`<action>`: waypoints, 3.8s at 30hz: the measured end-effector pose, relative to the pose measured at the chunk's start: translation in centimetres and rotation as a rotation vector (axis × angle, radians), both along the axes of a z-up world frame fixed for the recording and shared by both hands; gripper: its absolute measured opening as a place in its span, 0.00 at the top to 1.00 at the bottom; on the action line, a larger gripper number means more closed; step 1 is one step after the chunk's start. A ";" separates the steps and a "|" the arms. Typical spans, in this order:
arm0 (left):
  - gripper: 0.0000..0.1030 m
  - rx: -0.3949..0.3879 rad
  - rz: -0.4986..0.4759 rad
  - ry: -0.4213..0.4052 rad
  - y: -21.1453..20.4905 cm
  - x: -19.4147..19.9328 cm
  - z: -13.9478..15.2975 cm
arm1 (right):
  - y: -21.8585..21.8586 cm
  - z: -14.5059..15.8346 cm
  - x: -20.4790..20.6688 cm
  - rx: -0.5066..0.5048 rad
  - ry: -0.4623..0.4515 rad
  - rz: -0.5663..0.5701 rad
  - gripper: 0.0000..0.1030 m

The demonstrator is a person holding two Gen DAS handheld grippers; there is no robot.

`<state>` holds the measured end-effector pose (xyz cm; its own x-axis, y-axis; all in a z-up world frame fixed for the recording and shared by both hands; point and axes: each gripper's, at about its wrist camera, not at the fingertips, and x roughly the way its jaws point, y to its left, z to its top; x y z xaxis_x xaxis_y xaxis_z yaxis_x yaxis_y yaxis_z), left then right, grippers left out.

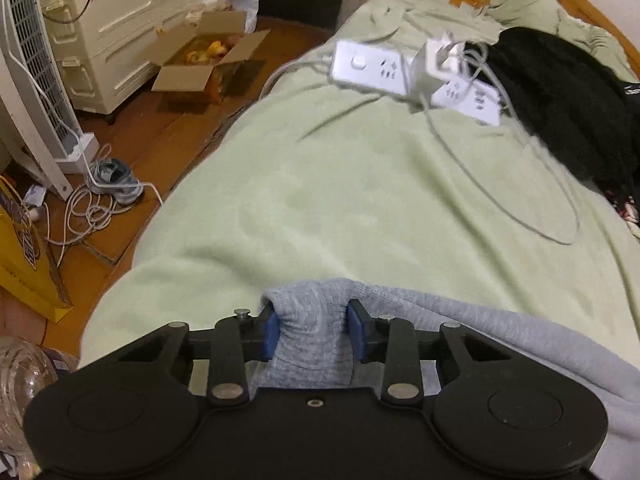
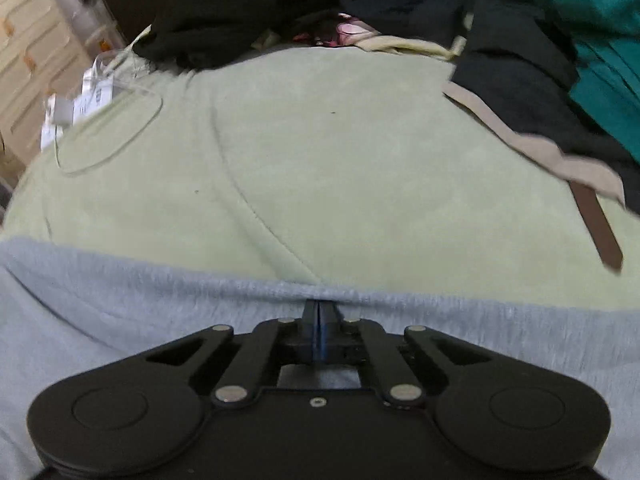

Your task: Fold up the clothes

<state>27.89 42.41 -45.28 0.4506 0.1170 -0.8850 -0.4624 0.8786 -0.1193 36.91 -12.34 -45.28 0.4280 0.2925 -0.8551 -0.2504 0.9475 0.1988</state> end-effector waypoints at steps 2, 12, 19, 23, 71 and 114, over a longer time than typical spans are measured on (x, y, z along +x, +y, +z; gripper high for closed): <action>0.59 0.015 -0.017 0.008 0.0 0.3 -0.2 | -0.2 0.5 -0.4 -0.008 -0.004 0.010 1.00; 0.55 0.007 -0.043 0.027 0.5 0.6 -0.5 | -2.5 -1.6 0.4 0.153 0.008 -0.083 1.00; 0.46 0.010 0.034 -0.076 -0.2 -2.5 2.7 | -1.8 0.7 -0.3 0.115 0.015 -0.100 0.87; 0.45 0.023 0.040 -0.132 -1.5 -4.7 5.4 | -1.0 3.9 -2.6 0.058 -0.058 -0.064 0.33; 0.31 0.047 0.134 0.063 -8.2 -19.4 8.2 | -23.0 11.0 -29.1 0.304 -0.073 -0.447 0.15; 0.85 -0.195 0.585 -0.024 -9.2 -34.2 5.3 | -36.8 3.0 -43.9 0.684 0.165 -0.950 0.83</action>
<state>-6.32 33.19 -39.97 0.3808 0.1878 -0.9054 -0.8564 0.4409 -0.2687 -6.97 -49.17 -42.30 0.6195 0.3353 -0.7098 0.5736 0.4240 0.7009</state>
